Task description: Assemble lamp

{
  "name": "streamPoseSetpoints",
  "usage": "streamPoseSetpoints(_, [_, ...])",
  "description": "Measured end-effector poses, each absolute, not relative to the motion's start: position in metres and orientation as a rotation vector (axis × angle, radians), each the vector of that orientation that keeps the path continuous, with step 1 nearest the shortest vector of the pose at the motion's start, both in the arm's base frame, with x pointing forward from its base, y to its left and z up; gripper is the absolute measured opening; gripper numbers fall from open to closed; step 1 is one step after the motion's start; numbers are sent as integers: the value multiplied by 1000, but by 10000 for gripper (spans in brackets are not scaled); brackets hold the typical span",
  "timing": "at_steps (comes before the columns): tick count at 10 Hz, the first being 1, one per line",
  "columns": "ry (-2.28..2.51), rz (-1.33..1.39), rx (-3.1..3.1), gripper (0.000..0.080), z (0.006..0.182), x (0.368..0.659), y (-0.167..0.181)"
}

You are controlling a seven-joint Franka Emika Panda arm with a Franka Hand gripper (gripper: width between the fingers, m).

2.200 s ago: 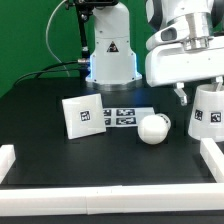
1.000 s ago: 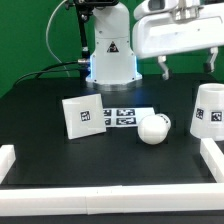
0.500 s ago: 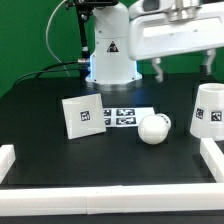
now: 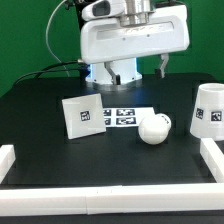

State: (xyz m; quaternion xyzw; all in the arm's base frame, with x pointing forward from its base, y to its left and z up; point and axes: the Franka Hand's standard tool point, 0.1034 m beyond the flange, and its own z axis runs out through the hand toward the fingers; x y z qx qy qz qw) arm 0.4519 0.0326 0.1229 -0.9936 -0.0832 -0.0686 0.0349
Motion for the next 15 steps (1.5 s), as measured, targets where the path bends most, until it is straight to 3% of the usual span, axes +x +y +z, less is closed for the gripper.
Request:
streamPoseSetpoints(4, [-299,-208,-3055,698,121,449,29])
streamPoseSetpoints(7, [-651,-222,-3037,698,124,416,-32])
streamPoseSetpoints(9, [-771,-255,-3024,698,130,411,-70])
streamPoseSetpoints(13, [-779,-229,-3020,698,123,409,-63])
streamPoseSetpoints(15, [-764,-205,-3030,698,112,389,-75])
